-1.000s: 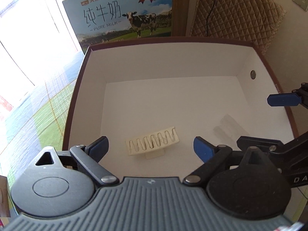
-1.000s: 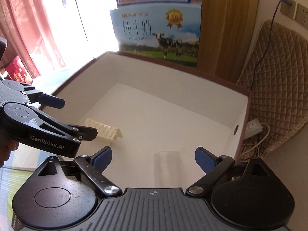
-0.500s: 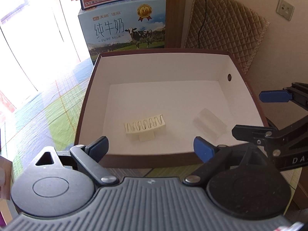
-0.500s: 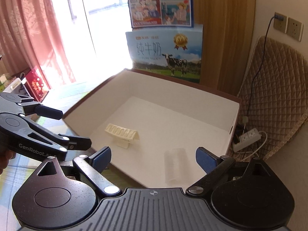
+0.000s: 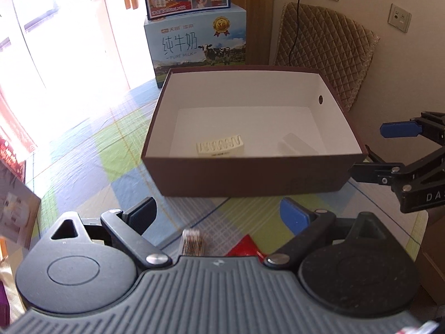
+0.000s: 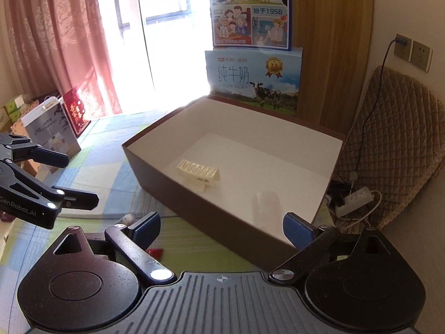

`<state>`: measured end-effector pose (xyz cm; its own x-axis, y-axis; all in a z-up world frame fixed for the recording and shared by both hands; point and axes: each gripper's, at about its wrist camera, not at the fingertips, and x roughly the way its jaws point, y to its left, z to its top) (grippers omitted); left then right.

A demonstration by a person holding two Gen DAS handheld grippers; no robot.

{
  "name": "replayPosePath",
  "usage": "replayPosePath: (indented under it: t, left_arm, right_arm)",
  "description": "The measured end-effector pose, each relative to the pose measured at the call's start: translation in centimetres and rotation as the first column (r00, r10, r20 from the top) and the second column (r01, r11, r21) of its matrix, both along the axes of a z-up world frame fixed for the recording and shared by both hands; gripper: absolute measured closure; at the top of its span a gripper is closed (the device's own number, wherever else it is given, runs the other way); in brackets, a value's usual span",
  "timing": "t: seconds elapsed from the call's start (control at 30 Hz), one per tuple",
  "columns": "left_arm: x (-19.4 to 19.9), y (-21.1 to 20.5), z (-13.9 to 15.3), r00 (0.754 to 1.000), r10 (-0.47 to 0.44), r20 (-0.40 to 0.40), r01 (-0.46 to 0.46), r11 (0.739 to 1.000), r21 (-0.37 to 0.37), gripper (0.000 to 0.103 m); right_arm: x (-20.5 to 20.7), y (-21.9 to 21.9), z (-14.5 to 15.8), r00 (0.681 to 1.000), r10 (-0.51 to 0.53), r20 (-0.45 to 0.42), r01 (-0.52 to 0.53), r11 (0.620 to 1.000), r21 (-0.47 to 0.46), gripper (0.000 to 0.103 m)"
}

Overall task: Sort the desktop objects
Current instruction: 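Withdraw both tools from the box back toward the remaining items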

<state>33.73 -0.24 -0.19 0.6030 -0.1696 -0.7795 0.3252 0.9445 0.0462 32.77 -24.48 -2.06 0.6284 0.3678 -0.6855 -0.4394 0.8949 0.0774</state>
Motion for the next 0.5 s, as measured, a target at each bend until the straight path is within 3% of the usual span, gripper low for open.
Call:
replayPosePath:
  t: [0.33, 0.5]
  left_arm:
    - [-6.2, 1.6, 0.0, 0.998, 0.065, 0.001, -0.065, 0.998, 0.004, 0.009]
    - [-9.3, 2.8, -1.1, 0.993, 0.116, -0.035, -0.116, 0.993, 0.003, 0.009]
  right_arm:
    - [-4.5, 1.1, -1.2, 0.996, 0.084, -0.026, -0.084, 0.996, 0.006, 0.01]
    - [-6.1, 2.0, -1.9, 0.99, 0.135, -0.046, -0.135, 0.991, 0.004, 0.01]
